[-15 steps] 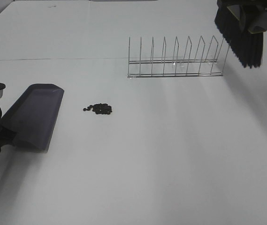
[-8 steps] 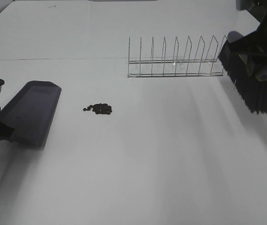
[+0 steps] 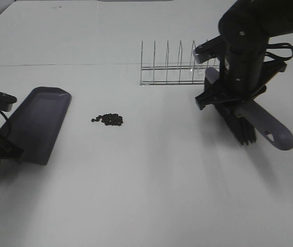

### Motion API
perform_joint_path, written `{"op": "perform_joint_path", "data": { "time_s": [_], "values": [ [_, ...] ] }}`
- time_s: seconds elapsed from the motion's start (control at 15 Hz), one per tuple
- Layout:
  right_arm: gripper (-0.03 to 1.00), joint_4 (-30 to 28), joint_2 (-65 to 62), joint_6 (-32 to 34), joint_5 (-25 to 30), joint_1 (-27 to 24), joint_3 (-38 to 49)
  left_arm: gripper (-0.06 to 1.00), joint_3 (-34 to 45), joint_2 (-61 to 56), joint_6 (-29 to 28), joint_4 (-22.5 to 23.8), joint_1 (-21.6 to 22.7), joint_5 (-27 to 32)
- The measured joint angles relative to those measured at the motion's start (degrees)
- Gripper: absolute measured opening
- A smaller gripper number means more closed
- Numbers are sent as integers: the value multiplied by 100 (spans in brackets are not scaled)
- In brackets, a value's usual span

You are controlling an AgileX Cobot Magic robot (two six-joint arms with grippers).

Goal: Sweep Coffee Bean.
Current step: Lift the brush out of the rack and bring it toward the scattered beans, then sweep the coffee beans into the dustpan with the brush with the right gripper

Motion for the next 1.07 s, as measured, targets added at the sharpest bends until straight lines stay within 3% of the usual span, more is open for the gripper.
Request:
{"op": "perform_joint_path", "data": {
  "time_s": [0.2, 0.4, 0.67, 1.07],
  "values": [
    [37, 166, 516, -132, 57, 327, -659, 33, -665, 550, 6, -155, -407, 424],
    [37, 665, 859, -435, 34, 435, -1049, 33, -980, 768, 229, -390, -481, 722],
    [37, 1856, 1524, -1278, 46, 619, -1805, 33, -1054, 837, 579, -745, -481, 768],
    [37, 3615, 2057, -1902, -34, 699, -2492, 33, -1054, 837, 728, -1060, -481, 768]
  ]
}}
